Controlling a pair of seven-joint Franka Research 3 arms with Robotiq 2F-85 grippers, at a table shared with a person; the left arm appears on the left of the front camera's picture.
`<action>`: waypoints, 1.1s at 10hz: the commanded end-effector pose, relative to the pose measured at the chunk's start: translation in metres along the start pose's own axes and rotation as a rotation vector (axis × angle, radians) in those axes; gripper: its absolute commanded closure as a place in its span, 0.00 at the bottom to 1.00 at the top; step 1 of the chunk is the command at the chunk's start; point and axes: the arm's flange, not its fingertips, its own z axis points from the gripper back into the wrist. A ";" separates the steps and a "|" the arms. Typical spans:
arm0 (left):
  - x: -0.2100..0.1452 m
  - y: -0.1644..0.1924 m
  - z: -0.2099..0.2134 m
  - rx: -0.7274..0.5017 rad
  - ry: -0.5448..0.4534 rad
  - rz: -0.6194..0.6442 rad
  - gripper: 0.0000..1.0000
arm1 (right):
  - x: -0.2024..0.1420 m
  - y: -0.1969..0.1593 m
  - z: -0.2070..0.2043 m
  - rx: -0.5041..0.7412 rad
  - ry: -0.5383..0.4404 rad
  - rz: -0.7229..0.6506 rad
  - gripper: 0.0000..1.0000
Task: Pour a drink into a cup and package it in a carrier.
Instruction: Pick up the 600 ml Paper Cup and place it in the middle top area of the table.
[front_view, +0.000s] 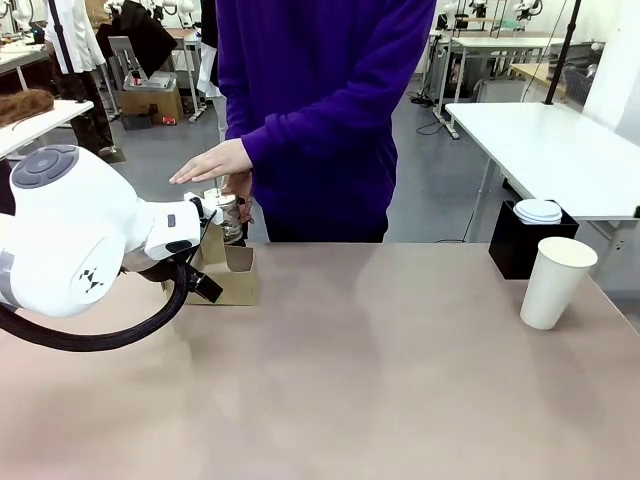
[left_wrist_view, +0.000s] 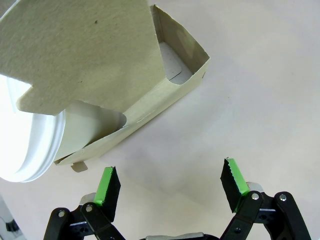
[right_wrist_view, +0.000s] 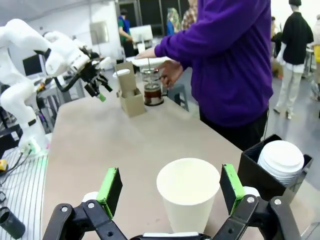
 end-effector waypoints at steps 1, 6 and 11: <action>0.000 0.000 0.000 -0.001 0.000 0.000 0.00 | -0.002 -0.019 -0.009 0.024 -0.049 0.027 0.00; 0.000 0.000 0.000 -0.001 0.000 0.000 0.00 | -0.013 -0.004 -0.004 0.010 -0.027 -0.001 0.00; 0.000 0.000 0.000 -0.001 0.000 0.000 0.00 | -0.080 -0.009 0.003 -0.028 -0.153 0.089 0.00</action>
